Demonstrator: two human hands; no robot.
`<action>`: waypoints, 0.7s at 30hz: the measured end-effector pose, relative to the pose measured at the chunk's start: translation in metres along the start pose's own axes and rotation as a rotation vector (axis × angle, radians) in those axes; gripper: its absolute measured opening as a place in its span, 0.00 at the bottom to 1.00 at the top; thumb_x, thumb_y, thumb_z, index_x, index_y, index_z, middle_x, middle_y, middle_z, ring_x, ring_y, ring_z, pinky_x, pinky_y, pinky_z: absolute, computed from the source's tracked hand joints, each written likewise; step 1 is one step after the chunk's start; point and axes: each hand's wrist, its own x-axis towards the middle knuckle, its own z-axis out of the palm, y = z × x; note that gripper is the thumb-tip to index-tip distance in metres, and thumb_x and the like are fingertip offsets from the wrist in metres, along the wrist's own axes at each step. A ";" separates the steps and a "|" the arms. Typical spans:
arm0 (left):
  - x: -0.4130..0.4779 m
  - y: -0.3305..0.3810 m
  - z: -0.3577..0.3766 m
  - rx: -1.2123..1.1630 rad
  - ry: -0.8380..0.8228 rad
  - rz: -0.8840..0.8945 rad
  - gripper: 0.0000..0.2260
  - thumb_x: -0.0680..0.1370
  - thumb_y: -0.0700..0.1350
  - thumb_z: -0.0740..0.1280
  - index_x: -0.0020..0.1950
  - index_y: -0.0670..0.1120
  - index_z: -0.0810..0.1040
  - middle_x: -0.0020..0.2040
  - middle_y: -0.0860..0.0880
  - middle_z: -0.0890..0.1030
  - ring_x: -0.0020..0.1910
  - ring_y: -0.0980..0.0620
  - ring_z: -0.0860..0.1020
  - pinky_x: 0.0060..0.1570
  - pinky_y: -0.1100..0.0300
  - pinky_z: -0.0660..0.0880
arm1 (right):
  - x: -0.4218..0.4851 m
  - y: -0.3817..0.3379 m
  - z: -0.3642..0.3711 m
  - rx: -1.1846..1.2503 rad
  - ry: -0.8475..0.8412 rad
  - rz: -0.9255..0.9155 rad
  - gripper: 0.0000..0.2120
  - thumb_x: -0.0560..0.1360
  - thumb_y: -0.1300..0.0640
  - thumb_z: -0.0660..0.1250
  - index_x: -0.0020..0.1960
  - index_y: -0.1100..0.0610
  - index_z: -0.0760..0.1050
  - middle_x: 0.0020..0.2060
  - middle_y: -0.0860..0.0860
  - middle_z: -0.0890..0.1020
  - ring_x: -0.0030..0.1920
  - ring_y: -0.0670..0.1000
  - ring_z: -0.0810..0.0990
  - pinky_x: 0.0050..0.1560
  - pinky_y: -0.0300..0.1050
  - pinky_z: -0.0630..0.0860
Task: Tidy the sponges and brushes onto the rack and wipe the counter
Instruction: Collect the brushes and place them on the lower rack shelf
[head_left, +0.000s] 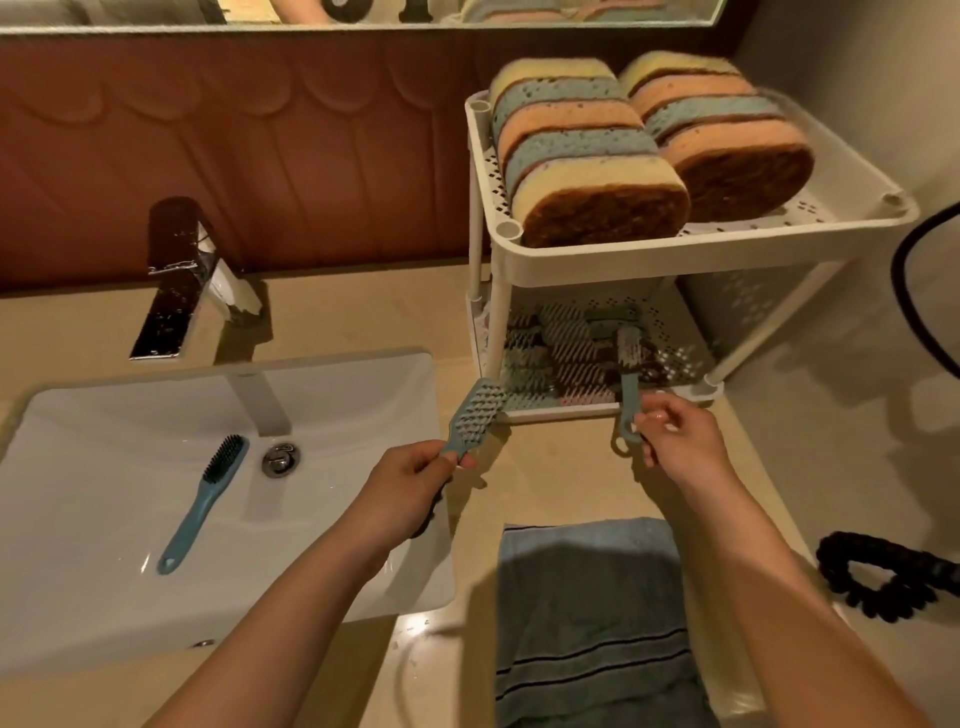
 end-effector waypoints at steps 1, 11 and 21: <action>0.000 0.001 0.001 0.014 0.008 0.013 0.12 0.81 0.43 0.57 0.49 0.44 0.81 0.31 0.47 0.64 0.25 0.54 0.60 0.20 0.67 0.57 | 0.015 -0.002 0.001 -0.083 0.026 -0.031 0.09 0.76 0.65 0.62 0.55 0.60 0.76 0.38 0.58 0.79 0.30 0.52 0.73 0.31 0.45 0.73; -0.005 0.006 -0.006 0.006 0.034 0.016 0.13 0.81 0.45 0.57 0.50 0.46 0.81 0.33 0.44 0.63 0.26 0.52 0.59 0.22 0.65 0.57 | 0.086 -0.020 0.007 -0.515 -0.032 -0.104 0.15 0.76 0.64 0.62 0.62 0.61 0.75 0.62 0.60 0.77 0.63 0.61 0.73 0.63 0.49 0.70; -0.003 -0.001 -0.007 -0.031 0.027 -0.007 0.13 0.81 0.43 0.57 0.48 0.48 0.81 0.34 0.44 0.65 0.28 0.52 0.60 0.24 0.64 0.58 | 0.088 -0.011 0.016 -0.726 -0.147 -0.203 0.18 0.74 0.60 0.66 0.64 0.57 0.75 0.62 0.59 0.77 0.61 0.61 0.75 0.59 0.50 0.73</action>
